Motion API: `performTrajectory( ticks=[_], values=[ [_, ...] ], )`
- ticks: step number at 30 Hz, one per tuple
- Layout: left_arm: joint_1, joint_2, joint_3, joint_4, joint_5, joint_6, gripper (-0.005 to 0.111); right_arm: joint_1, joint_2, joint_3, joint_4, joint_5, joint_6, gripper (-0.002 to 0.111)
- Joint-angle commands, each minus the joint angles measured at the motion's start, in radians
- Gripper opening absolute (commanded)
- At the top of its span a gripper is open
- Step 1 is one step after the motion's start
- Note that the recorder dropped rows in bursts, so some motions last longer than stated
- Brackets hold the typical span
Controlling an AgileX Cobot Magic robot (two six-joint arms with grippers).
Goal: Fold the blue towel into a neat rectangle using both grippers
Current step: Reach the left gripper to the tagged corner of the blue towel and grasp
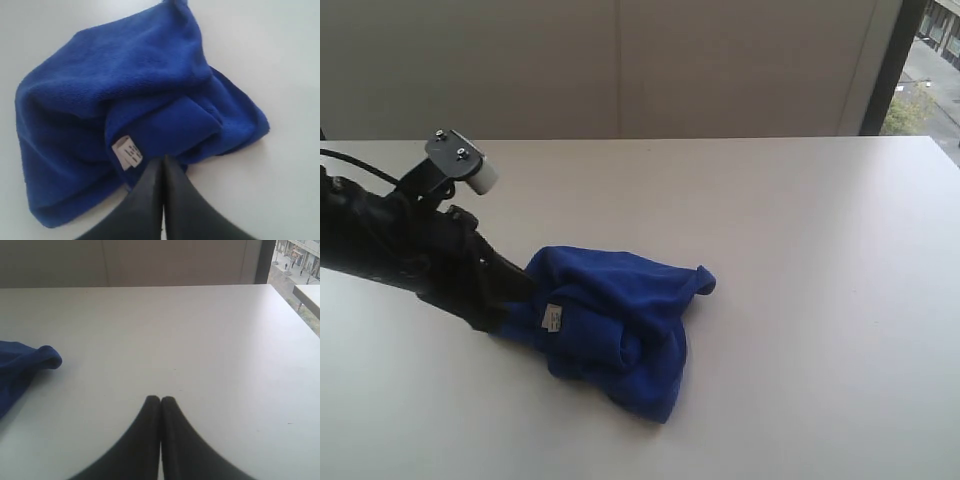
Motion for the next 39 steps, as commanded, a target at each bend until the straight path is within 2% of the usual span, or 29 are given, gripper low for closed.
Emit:
performTrajectory(
  ticks=[1, 4, 6, 8, 14, 27, 32, 39],
  values=[
    [-0.012, 0.079, -0.028, -0.011, -0.03, 0.006, 0.022, 0.002, -0.006, 0.005, 0.001, -0.009, 0.0, 0.0],
    [-0.012, 0.131, -0.029, -0.021, -0.042, 0.006, 0.042, 0.002, -0.006, 0.005, 0.001, -0.009, 0.0, 0.0],
    [-0.012, 0.159, -0.029, -0.034, -0.044, 0.006, 0.051, 0.002, -0.006, 0.005, 0.001, -0.009, 0.0, 0.0],
    [-0.012, 0.186, -0.029, -0.055, -0.039, 0.006, 0.054, 0.002, -0.006, 0.005, 0.001, -0.009, 0.0, 0.0],
    [-0.012, 0.233, -0.029, -0.094, -0.039, 0.006, 0.055, 0.002, -0.006, 0.005, 0.001, -0.009, 0.0, 0.0],
    [-0.012, 0.281, -0.029, -0.298, -0.098, 0.006, 0.055, 0.002, -0.006, 0.005, 0.001, -0.009, 0.0, 0.0],
    [-0.012, 0.304, -0.029, -0.307, -0.025, 0.006, 0.055, 0.002, -0.006, 0.005, 0.001, -0.009, 0.0, 0.0],
    [-0.012, 0.352, -0.029, -0.309, -0.025, 0.004, 0.053, 0.002, -0.006, 0.005, 0.001, -0.009, 0.0, 0.0]
  ],
)
